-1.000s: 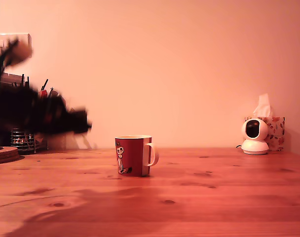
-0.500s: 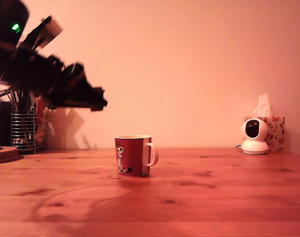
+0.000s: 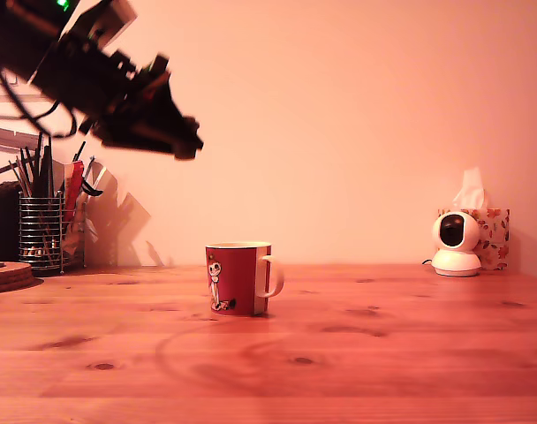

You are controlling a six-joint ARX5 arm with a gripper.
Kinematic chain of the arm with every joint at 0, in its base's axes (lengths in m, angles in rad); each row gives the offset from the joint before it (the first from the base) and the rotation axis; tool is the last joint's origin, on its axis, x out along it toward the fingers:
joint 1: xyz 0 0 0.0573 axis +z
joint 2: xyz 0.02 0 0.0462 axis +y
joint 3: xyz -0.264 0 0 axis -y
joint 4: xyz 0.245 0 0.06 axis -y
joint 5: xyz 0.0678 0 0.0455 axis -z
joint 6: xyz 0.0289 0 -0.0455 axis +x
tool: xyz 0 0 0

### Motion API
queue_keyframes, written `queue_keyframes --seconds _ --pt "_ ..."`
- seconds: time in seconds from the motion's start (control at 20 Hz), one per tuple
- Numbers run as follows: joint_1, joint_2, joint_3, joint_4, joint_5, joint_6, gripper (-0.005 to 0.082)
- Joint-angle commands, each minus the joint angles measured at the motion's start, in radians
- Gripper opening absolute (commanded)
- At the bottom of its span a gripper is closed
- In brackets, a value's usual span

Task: Pick up the coffee capsules on the table and drop them inside the coffee cup

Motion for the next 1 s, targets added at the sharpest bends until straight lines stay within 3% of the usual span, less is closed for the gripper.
queue_keyframes --seconds 0.0,0.5,0.85,0.95 --pt "-0.012 0.064 0.032 -0.024 0.004 0.004 0.0181" --pt "-0.061 0.238 0.256 -0.212 -0.019 0.031 0.0181" --pt "-0.079 0.320 0.351 -0.321 -0.064 0.031 0.0181" --pt "-0.088 0.333 0.351 -0.323 -0.093 0.054 0.0181"
